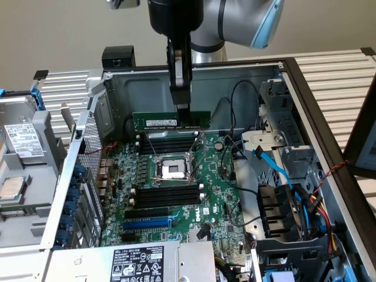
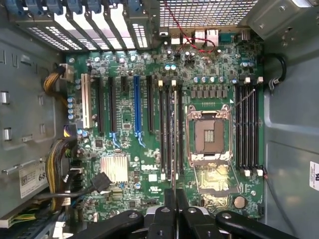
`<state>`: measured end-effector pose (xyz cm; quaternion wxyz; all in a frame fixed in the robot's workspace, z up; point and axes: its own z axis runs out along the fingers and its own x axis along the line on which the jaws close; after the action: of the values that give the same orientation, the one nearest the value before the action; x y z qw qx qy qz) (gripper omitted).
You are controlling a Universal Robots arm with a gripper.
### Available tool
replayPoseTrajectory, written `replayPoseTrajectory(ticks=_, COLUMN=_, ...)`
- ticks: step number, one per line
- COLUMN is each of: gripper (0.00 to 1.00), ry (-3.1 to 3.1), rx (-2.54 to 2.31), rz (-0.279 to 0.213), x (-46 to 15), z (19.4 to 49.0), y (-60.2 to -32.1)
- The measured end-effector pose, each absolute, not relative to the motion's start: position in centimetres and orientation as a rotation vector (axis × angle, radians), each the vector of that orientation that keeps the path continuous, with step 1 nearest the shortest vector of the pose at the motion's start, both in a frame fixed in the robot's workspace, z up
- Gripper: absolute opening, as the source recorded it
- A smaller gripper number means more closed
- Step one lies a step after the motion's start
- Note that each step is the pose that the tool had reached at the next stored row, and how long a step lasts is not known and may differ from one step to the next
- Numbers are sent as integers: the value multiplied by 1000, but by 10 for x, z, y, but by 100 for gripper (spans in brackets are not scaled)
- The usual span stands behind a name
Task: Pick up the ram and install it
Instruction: 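Insert the ram into the slot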
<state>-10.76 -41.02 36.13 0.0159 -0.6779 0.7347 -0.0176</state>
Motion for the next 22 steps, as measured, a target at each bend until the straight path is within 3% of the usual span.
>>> replayPoseTrajectory(ticks=22, gripper=12, ry=2281, rx=-2096, rz=-70, x=-123, z=322, y=-401)
